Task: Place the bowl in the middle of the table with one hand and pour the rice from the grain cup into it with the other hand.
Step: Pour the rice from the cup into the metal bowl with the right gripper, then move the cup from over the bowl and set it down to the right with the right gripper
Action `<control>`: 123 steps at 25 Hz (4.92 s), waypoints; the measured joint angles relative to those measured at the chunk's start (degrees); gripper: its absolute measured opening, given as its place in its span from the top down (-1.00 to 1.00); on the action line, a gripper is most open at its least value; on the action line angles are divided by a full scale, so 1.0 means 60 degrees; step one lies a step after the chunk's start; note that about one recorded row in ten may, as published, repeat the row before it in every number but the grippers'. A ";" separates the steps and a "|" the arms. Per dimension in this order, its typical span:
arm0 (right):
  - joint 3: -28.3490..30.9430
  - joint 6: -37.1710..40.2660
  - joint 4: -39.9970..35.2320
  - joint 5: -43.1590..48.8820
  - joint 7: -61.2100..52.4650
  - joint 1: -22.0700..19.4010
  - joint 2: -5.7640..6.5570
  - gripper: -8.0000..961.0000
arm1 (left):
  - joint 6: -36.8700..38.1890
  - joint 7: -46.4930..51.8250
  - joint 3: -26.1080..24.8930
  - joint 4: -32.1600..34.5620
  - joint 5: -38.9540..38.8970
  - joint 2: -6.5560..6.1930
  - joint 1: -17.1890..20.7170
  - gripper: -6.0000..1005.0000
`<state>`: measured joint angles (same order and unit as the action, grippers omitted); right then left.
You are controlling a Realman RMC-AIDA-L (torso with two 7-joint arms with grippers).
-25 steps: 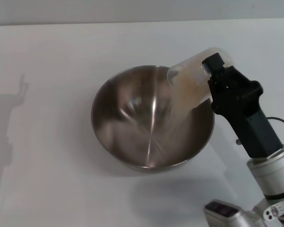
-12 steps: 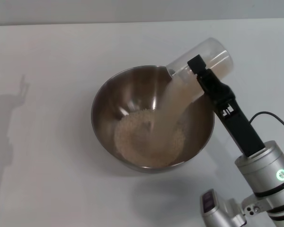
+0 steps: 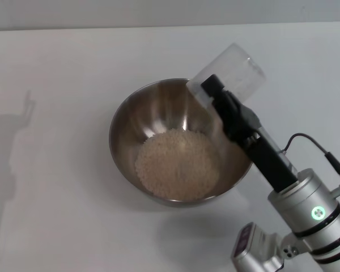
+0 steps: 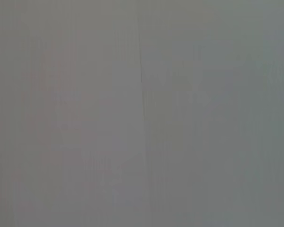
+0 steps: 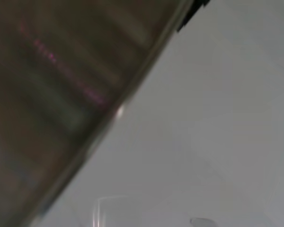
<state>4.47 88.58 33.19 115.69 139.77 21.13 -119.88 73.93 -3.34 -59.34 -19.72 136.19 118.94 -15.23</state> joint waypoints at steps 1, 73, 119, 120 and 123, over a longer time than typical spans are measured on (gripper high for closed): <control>-0.0057 -0.0031 -0.0001 0.0063 0.0102 0.0012 -0.0001 0.98 | 0.0000 0.0000 0.0000 0.0000 0.0000 0.0000 0.0000 -0.58; 0.1380 0.2592 -0.0673 -0.0551 -2.0403 -0.0991 0.0022 0.98 | 0.0061 0.0000 0.0104 -0.0011 0.0013 -0.0014 0.0052 -0.58; 0.0814 -0.3643 -0.4499 -0.2568 -2.4699 0.0719 0.0081 0.98 | -0.0017 0.0000 0.0120 0.0023 0.0007 -0.0005 -0.0025 -0.58; 0.0821 -0.3667 -0.4499 -0.2568 -2.4703 0.0723 0.0082 0.98 | -0.0016 0.0000 0.0120 0.0021 0.0007 -0.0005 -0.0025 -0.58; 0.0826 -0.3708 -0.4490 -0.2566 -2.4706 0.0727 0.0071 0.98 | -0.0015 0.0000 0.0120 0.0009 0.0007 -0.0005 -0.0025 -0.58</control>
<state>9.43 66.33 6.24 100.30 -8.46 25.49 -119.45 73.83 -3.34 -58.62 -19.66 136.23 118.92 -15.38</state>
